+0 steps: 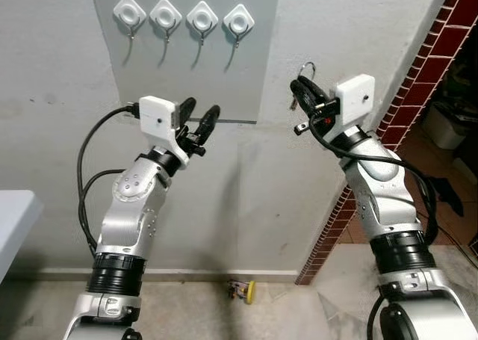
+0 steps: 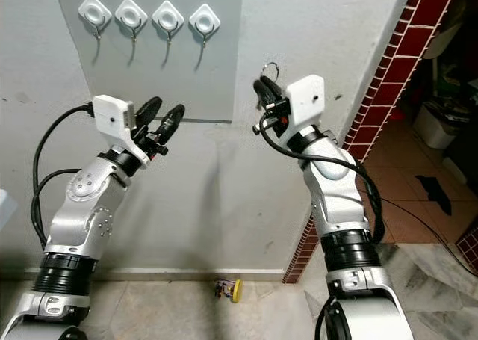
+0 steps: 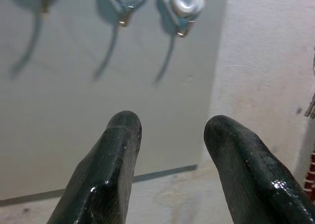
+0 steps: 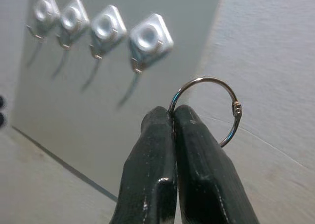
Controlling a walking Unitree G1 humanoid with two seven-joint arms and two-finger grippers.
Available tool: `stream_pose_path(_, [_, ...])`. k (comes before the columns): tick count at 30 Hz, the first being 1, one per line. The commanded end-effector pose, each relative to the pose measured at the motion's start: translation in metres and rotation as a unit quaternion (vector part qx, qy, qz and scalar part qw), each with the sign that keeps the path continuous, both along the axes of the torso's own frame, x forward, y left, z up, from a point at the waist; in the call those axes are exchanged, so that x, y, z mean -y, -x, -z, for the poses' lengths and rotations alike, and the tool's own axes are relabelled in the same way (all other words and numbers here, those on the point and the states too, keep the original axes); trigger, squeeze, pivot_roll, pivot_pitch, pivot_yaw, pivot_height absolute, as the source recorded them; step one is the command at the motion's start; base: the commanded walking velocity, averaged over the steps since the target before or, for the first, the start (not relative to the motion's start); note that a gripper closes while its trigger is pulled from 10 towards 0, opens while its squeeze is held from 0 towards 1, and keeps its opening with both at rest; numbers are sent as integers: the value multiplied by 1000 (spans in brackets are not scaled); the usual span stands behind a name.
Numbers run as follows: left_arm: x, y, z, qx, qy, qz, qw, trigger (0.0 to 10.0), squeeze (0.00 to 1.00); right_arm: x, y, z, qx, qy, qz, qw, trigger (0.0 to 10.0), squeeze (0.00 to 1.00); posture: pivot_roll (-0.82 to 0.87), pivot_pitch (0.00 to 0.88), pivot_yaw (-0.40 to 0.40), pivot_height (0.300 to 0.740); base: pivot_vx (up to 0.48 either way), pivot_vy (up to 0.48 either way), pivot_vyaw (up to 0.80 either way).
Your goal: Hang keys on a hook
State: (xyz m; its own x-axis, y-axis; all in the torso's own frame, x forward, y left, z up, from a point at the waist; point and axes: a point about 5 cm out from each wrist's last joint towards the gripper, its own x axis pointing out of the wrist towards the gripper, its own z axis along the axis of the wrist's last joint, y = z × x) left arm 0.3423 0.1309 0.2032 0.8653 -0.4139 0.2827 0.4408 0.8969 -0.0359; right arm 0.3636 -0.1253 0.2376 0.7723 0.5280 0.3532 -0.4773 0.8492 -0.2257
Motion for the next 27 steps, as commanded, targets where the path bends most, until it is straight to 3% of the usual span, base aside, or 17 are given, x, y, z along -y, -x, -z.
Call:
stream_pose_path(1, [3,-1,-11,16,2,3,1000,10000,0,-6,-2,-10,13,-7,-21,1000,10000,0,-126,0,-48,724,0,0,0])
stream_pose_path(12, [6,0,-13,17,5,6,1000,10000,0,-36,-4,-16,2,-8,-110,994,10000,0,-126,1,-53,724,0,0,0])
stream_pose_path(27, [13,3,-15,17,8,13,1000,10000,0,-45,-19,-27,-13,-9,-131,991,10000,0,-115,19,-72,724,0,0,0])
